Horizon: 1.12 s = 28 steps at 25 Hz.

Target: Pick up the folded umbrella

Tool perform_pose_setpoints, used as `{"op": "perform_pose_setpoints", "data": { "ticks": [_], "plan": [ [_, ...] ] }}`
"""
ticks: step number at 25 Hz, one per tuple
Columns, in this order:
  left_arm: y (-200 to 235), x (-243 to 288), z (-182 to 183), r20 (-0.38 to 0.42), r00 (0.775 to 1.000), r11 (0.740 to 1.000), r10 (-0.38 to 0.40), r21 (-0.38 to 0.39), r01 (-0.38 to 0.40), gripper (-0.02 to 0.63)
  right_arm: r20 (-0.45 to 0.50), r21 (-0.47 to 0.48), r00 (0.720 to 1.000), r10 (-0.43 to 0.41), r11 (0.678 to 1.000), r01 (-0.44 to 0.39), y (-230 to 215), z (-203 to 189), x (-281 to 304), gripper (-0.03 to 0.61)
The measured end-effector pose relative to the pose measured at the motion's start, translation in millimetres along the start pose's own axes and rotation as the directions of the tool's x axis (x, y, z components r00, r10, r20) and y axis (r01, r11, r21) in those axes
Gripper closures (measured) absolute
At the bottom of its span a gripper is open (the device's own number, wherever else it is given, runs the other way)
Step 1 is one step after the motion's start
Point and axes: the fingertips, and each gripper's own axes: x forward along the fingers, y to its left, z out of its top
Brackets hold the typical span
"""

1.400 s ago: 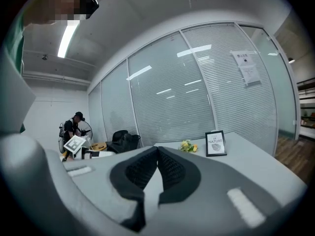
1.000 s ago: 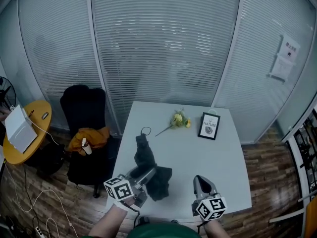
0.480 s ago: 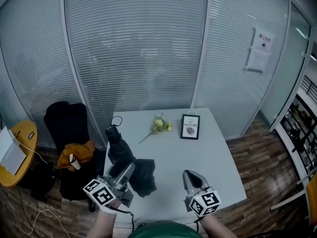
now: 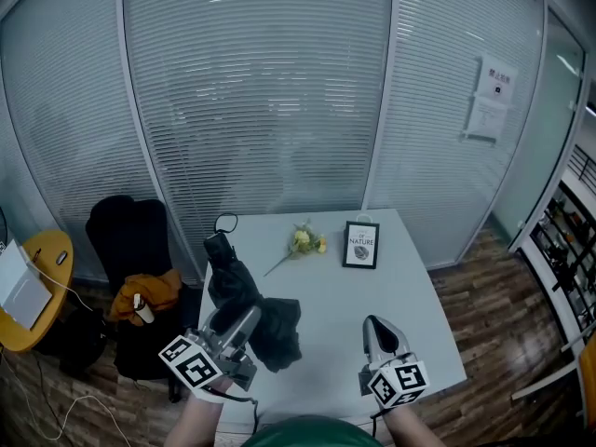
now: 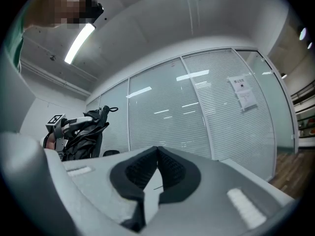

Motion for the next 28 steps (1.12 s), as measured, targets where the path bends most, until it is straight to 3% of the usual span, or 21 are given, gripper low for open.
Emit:
{"op": "perform_pose_setpoints", "data": {
  "ticks": [28],
  "plan": [
    [24, -31, 6, 0.043, 0.997, 0.995, 0.071, -0.067, -0.068, 0.344, -0.037, 0.002, 0.998, 0.058, 0.998, -0.058, 18, -6, 22, 0.576]
  ]
}}
